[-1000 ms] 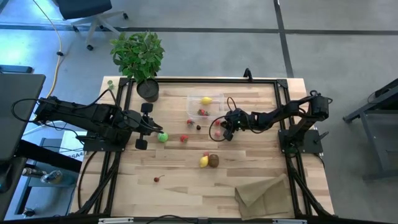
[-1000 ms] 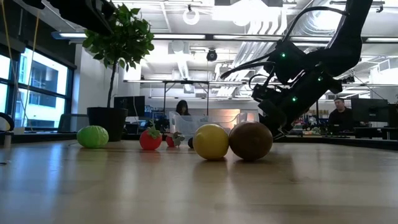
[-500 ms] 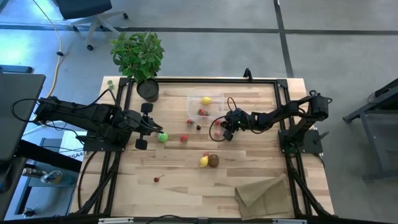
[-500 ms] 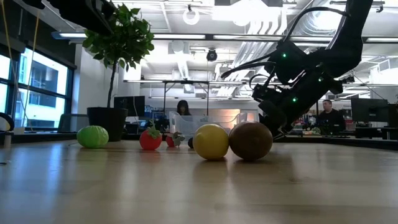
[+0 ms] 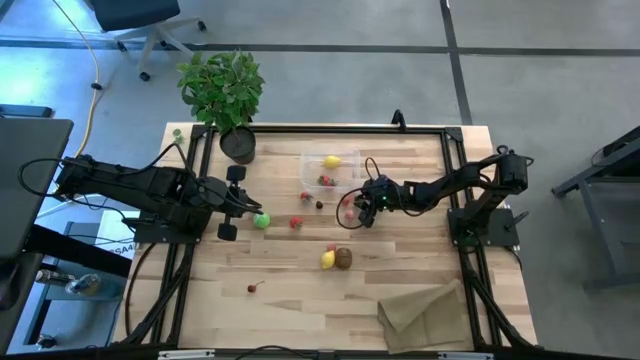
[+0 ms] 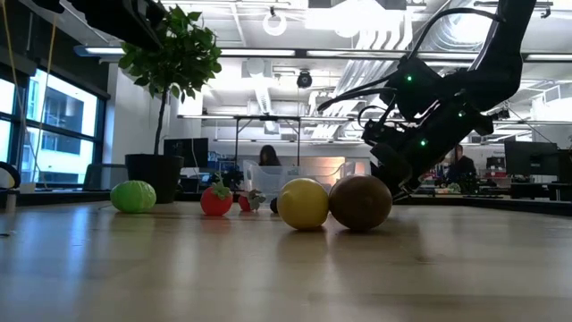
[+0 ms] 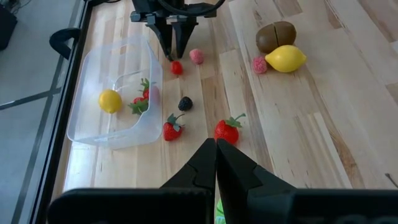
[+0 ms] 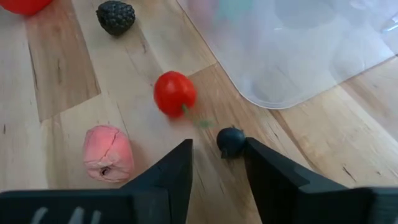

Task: Pick and placing Produce into tupperware
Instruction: Put the blueberry into the transparent bin

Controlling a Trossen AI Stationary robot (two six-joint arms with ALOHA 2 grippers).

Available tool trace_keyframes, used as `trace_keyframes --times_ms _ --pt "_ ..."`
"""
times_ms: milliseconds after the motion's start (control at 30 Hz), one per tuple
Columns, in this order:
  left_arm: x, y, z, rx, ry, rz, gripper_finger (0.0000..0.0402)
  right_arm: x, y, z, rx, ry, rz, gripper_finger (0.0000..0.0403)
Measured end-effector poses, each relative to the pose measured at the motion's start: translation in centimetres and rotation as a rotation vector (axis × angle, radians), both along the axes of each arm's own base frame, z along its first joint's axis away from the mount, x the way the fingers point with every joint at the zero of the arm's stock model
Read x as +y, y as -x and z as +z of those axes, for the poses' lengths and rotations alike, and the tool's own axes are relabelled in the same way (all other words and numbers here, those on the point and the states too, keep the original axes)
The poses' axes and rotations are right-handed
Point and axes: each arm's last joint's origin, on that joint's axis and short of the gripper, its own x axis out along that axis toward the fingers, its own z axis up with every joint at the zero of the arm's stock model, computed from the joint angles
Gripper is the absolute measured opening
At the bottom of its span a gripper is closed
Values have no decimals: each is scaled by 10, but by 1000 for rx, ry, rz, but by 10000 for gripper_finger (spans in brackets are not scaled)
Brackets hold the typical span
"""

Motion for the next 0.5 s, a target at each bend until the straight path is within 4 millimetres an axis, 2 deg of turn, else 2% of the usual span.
trace_keyframes --times_ms 500 --pt "0 0 0 0 0 0 3 -1 0 0 3 10 -36 110"
